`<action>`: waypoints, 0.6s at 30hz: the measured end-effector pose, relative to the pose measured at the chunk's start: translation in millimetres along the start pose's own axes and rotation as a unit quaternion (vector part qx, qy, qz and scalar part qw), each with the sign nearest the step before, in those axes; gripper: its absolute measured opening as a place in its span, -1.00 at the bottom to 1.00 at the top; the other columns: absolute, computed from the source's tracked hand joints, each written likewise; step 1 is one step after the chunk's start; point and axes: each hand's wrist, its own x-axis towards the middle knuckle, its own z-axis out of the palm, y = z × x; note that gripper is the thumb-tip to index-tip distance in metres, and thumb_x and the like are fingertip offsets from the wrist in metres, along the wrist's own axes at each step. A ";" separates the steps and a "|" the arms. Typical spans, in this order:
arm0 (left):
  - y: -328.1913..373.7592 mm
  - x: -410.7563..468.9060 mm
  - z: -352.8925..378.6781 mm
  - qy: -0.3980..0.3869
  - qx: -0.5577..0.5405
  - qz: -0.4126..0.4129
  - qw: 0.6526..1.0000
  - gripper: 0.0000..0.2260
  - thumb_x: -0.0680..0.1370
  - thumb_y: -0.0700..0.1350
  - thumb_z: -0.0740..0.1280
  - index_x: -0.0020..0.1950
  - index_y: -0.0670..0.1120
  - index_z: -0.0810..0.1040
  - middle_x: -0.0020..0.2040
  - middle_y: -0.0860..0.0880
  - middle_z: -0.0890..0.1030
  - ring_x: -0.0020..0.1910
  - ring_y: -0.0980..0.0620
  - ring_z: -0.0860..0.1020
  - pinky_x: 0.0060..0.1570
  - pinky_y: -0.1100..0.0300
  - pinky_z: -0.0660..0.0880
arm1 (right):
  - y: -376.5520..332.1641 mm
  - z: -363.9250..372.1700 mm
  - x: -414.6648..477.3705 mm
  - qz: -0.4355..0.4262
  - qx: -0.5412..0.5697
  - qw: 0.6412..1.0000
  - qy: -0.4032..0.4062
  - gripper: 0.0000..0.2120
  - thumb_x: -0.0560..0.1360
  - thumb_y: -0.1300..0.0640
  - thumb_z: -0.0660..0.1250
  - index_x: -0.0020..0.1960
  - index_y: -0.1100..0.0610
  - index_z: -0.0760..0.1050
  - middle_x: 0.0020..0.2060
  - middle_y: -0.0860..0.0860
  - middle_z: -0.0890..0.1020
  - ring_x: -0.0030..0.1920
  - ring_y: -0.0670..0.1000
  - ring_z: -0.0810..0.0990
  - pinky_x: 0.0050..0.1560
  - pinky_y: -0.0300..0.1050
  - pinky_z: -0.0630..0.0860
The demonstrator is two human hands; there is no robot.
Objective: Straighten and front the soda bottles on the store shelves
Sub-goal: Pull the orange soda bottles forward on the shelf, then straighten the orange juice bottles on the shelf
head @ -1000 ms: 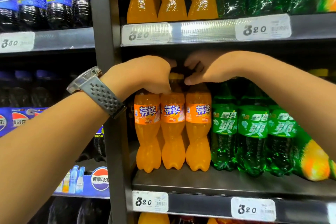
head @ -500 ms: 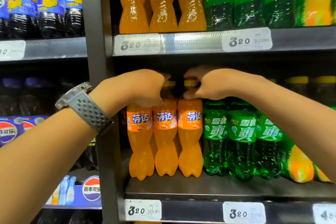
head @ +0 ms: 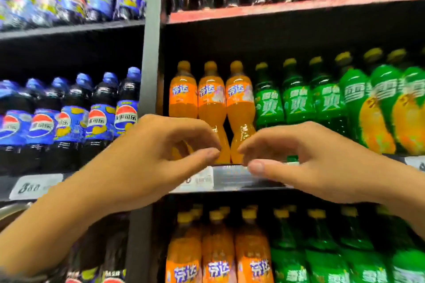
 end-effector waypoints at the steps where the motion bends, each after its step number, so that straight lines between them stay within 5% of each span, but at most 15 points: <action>1: -6.0 6.0 -3.7 0.043 0.017 -0.007 0.999 -0.92 0.55 0.04 0.34 -0.03 0.10 0.61 -0.13 0.23 0.64 -0.11 0.20 0.60 -0.16 0.30 0.50 | 1.4 -5.5 7.5 -0.001 -0.006 0.999 0.042 -0.77 0.47 -0.08 0.32 0.10 -0.08 0.58 -0.09 -0.26 0.65 -0.07 -0.26 0.61 -0.07 -0.32 0.51; 4: -28.8 29.8 -13.1 0.118 0.118 -0.027 0.986 -0.89 0.51 -0.04 0.33 0.02 0.05 0.59 -0.07 0.15 0.63 -0.08 0.15 0.57 -0.05 0.12 0.51 | 10.8 -22.6 38.3 -0.001 -0.094 0.985 0.143 -0.80 0.49 -0.02 0.33 0.10 -0.08 0.57 -0.09 -0.23 0.64 -0.08 -0.28 0.56 -0.07 -0.30 0.48; 9: -68.0 84.6 -26.9 0.117 0.257 -0.046 0.958 -0.77 0.54 -0.11 0.30 0.19 -0.05 0.54 0.12 -0.02 0.58 0.15 -0.05 0.50 0.12 -0.02 0.44 | 29.4 -47.3 99.4 0.014 -0.178 0.967 0.184 -0.65 0.47 0.01 0.36 0.24 0.03 0.50 0.08 -0.07 0.61 0.08 -0.07 0.55 0.12 -0.08 0.50; 18: -99.5 170.0 -28.0 -0.030 0.451 -0.066 0.889 -0.81 0.53 -0.10 0.25 0.11 -0.09 0.52 0.02 -0.08 0.55 0.02 -0.14 0.54 -0.20 0.04 0.45 | 50.2 -44.2 196.2 0.054 -0.228 0.963 0.132 -0.51 0.50 -0.06 0.29 0.37 0.10 0.39 0.26 0.06 0.53 0.24 0.07 0.50 0.20 -0.06 0.46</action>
